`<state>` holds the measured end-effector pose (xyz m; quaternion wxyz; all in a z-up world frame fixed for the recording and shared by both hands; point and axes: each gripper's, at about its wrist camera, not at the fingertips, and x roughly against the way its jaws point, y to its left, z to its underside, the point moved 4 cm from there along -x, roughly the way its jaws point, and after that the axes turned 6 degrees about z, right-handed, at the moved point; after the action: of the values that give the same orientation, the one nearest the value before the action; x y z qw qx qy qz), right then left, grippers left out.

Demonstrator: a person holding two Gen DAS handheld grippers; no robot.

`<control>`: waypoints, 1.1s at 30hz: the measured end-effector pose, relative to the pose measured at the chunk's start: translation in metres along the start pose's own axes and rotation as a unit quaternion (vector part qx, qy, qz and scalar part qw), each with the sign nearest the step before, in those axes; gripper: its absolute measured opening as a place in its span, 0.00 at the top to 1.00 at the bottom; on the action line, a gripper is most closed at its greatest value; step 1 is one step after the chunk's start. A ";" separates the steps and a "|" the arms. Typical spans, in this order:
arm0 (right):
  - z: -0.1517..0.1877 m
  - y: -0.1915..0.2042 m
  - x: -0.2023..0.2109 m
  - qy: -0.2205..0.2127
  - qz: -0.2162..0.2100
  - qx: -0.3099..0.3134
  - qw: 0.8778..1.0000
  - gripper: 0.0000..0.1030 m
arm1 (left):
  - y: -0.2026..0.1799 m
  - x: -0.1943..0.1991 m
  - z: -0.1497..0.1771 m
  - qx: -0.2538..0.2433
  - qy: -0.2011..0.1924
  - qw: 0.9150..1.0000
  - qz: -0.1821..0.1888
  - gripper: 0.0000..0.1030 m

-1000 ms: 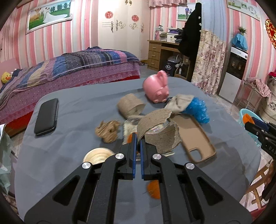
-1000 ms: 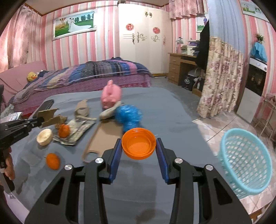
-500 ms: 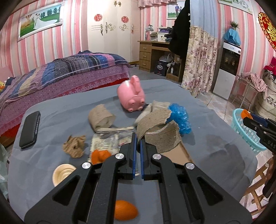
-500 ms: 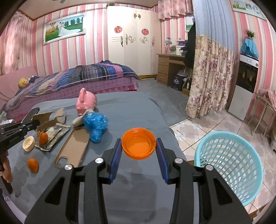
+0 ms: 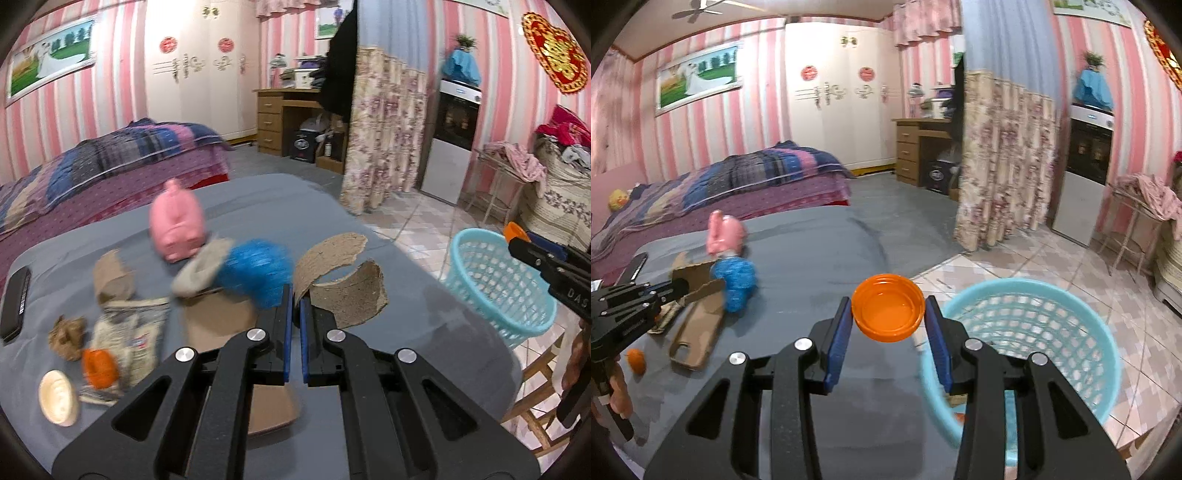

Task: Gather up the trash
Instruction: 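Carry the orange cap and cardboard sleeve over the blue basket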

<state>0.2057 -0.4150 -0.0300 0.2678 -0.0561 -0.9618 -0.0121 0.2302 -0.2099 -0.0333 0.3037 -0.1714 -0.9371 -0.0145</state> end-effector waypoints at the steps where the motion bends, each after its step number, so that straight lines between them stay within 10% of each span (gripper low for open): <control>1: 0.001 -0.008 -0.001 0.001 0.008 -0.002 1.000 0.61 | -0.007 -0.002 -0.001 -0.002 -0.001 1.000 0.004 0.98; 15: 0.026 -0.121 -0.012 0.035 0.105 -0.057 0.992 0.61 | -0.116 -0.054 -0.006 -0.043 0.014 0.996 0.080 0.98; 33: 0.045 -0.177 -0.018 0.051 0.126 -0.121 0.983 0.61 | -0.225 -0.105 -0.001 -0.115 0.036 0.982 0.144 0.96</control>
<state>0.1777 -0.5903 -0.0766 0.3072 -0.2082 -0.9235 -0.0969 0.2363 -0.4542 -0.0753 0.3140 -0.3379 -0.8832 -0.0843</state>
